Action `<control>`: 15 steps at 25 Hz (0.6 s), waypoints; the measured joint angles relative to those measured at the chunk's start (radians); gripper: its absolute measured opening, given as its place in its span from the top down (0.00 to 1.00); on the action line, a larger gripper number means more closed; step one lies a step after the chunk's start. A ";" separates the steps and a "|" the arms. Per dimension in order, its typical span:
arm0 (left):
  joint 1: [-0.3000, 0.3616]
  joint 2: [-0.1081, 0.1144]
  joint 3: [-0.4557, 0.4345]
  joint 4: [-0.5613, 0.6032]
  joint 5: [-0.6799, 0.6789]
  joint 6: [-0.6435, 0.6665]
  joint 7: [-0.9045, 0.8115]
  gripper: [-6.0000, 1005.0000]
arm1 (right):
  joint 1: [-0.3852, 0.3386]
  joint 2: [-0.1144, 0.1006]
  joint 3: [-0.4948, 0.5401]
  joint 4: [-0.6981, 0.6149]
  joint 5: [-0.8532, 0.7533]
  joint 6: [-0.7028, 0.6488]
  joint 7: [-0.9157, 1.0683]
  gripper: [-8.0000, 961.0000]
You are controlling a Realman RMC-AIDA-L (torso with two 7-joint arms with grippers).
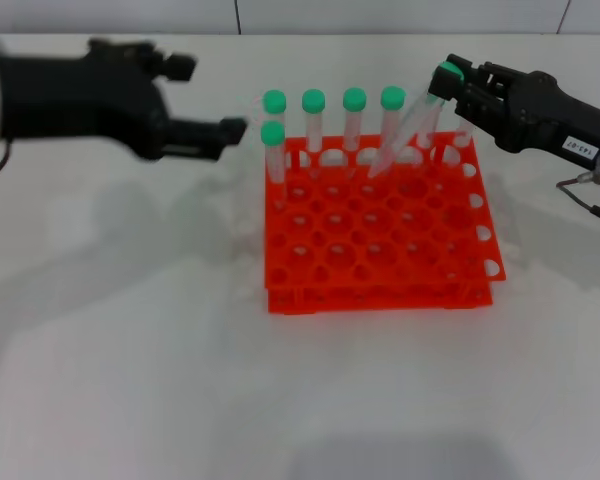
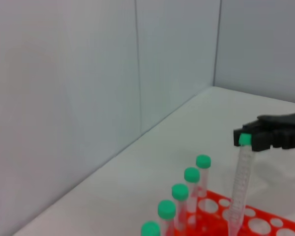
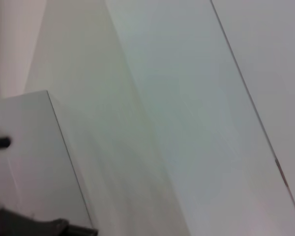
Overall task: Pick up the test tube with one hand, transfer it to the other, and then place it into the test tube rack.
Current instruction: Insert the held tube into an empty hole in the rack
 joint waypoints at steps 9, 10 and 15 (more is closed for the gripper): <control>0.285 -0.004 0.036 -0.123 -0.314 -0.138 0.415 0.13 | -0.007 -0.002 -0.006 -0.046 -0.017 -0.010 0.039 0.73; 0.304 -0.004 0.036 -0.165 -0.353 -0.141 0.480 0.13 | -0.007 -0.002 -0.010 -0.049 -0.017 -0.010 0.040 0.73; 0.333 0.000 -0.012 -0.404 -0.504 -0.118 0.728 0.13 | -0.007 -0.006 -0.026 -0.083 -0.023 -0.009 0.057 0.73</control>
